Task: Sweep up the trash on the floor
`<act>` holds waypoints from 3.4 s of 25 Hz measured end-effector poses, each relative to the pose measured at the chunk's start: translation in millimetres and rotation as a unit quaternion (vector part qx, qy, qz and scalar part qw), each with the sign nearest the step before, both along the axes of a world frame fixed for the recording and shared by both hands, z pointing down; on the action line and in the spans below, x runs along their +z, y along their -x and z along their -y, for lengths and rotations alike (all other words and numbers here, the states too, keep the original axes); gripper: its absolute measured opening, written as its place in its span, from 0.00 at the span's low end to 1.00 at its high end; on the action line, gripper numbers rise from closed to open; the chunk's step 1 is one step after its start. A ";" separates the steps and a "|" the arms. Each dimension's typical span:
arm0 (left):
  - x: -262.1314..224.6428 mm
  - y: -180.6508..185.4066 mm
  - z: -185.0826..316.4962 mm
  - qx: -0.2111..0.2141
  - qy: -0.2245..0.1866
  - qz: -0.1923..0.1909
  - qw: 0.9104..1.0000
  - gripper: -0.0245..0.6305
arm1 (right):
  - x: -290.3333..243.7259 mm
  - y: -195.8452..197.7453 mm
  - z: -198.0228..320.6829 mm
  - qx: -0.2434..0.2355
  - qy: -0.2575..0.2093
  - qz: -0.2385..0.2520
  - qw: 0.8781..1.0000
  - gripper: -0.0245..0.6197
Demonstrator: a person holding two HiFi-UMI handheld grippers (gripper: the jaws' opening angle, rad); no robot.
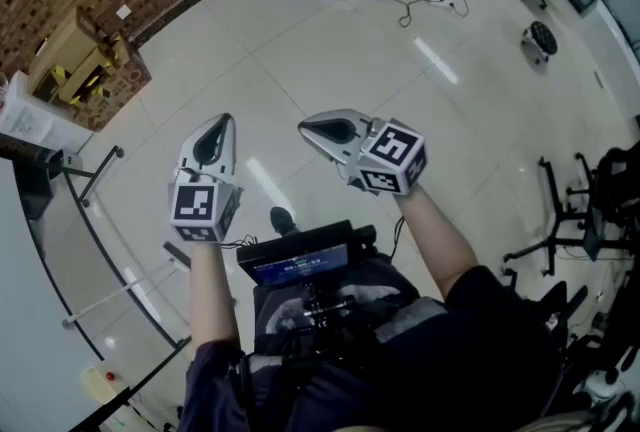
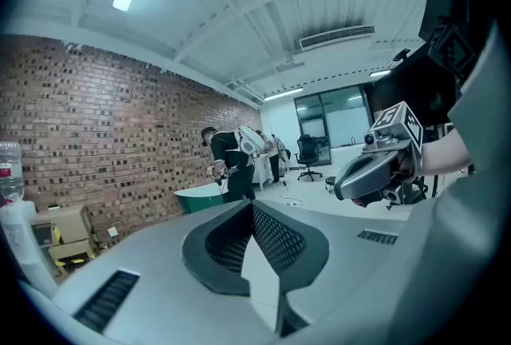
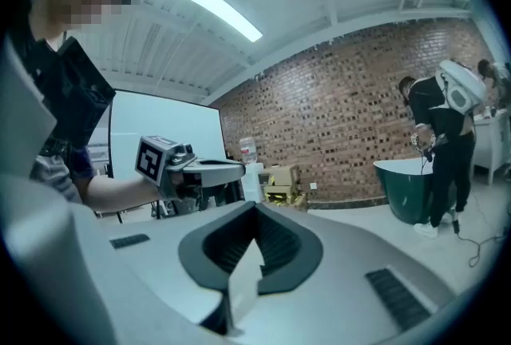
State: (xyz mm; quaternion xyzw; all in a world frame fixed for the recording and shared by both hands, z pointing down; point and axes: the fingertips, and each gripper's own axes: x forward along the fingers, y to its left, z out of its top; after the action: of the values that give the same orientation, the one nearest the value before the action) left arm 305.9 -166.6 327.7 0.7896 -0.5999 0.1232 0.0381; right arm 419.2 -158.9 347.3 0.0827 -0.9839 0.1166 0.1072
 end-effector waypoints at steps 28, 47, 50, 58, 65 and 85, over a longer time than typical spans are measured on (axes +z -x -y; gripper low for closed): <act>-9.0 215.0 62.5 -0.046 0.003 -0.005 0.999 0.04 | -48.7 213.6 87.9 -0.079 -0.038 0.044 0.995 0.05; -3.7 232.5 97.7 -0.191 0.011 0.003 0.982 0.04 | -22.1 227.6 168.2 -0.163 -0.005 0.055 0.985 0.05; -16.5 237.8 99.9 -0.225 -0.011 0.011 0.974 0.04 | -21.5 228.9 175.3 -0.174 -0.009 0.054 0.983 0.05; -24.6 221.7 122.8 -0.247 -0.011 0.026 0.969 0.04 | -19.0 216.2 198.9 -0.201 -0.004 0.061 0.978 0.05; -13.8 211.6 133.6 -0.262 0.000 0.041 0.964 0.04 | -9.3 208.6 214.7 -0.215 0.001 0.061 0.975 0.05; -10.7 281.4 111.1 -0.201 -0.001 0.035 0.979 0.04 | -24.6 297.6 178.6 -0.190 -0.043 0.040 0.980 0.05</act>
State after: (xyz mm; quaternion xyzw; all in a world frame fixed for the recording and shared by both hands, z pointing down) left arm 24.6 -277.7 317.0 0.6485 -0.7472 0.1398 0.0400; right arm 121.6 -337.5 322.7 -0.1056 -0.9893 0.0545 0.0844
